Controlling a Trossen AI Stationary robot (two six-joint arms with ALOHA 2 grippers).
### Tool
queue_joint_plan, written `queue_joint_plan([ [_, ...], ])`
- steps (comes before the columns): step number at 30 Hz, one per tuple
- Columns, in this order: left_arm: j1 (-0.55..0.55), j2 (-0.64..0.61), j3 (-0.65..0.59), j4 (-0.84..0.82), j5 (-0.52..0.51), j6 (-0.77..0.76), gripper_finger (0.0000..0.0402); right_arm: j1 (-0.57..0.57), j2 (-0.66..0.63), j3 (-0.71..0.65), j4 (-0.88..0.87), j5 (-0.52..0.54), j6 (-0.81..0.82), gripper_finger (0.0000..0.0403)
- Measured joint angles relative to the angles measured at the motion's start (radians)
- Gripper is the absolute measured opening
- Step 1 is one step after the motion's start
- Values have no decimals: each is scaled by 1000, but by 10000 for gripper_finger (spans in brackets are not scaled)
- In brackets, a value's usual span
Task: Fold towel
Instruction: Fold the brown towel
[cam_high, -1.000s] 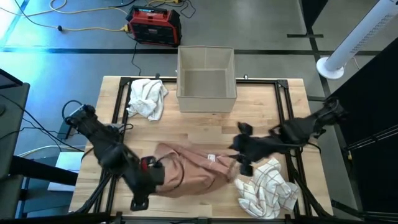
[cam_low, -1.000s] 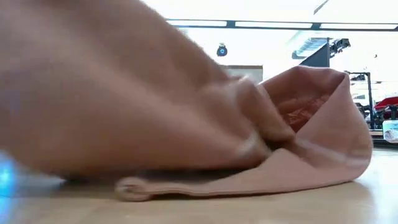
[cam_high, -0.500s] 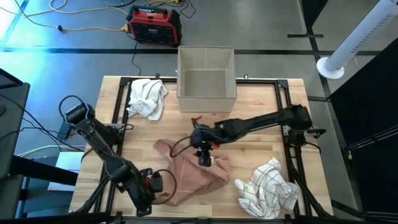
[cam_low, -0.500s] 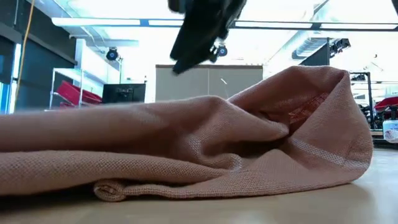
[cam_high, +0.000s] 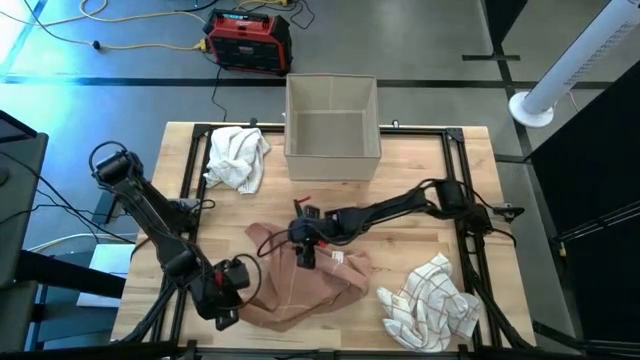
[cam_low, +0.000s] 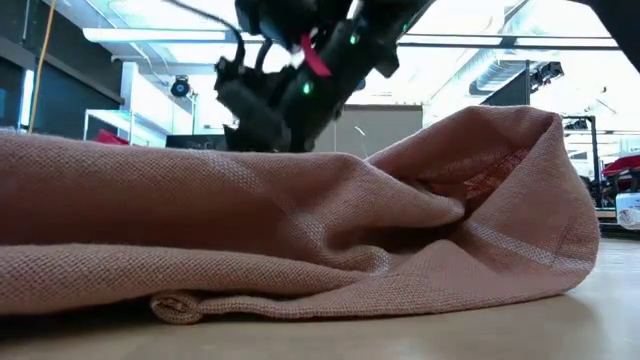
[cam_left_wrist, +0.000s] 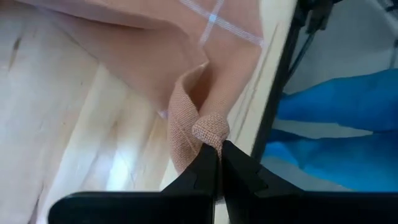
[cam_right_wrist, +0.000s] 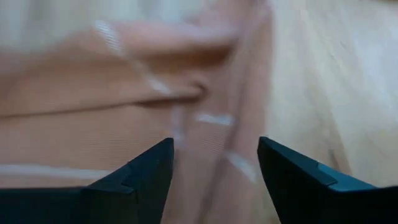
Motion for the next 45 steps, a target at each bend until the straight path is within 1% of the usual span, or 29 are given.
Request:
queue_joint_plan([
  [1, 0, -2, 0, -2, -2, 0, 2, 0, 7, 0, -6, 14, 13, 197],
  [3, -1, -4, -2, -11, -9, 0, 2, -1, 15, 0, -15, 20, 52, 160],
  [5, -3, -8, -2, -25, -12, 0, 2, 0, 11, 0, -58, 33, 89, 100],
  [7, -3, -8, -1, -64, -13, -1, 2, 0, -16, 0, -129, 67, 111, 31],
  [8, -3, -8, -2, -95, -13, -1, 2, 1, -34, 0, -155, 80, 113, 17],
  [11, 1, -8, -2, -169, -10, 10, 2, 8, -111, 0, -244, 101, 131, 9],
  [14, 23, -18, -2, -231, 8, 34, 2, 23, -186, 0, -376, 142, 135, 2],
  [20, 83, -77, -2, -325, -20, 84, 2, 79, -326, 0, -654, 230, 214, 1],
  [25, 121, -148, -2, -399, -45, 90, 2, 183, -448, 0, -864, 299, 358, 0],
  [30, 152, -202, -1, -443, -82, 76, 2, 315, -534, 0, -975, 318, 473, 0],
  [33, 183, -205, -1, -423, -97, 109, 2, 389, -532, -6, -986, 290, 502, 0],
  [36, 217, -180, -1, -392, -81, 192, 2, 438, -529, -94, -897, 227, 533, 0],
  [39, 251, -140, -1, -370, -25, 260, 2, 472, -527, -230, -756, 100, 599, 0],
  [41, 269, -113, -2, -330, 29, 293, 2, 498, -526, -312, -678, 39, 668, 0],
  [42, 275, -102, -2, -299, 52, 304, 2, 514, -525, -342, -652, 17, 706, 0],
  [45, 277, -65, -2, -195, 89, 328, 2, 559, -525, -395, -608, 9, 799, 0],
])
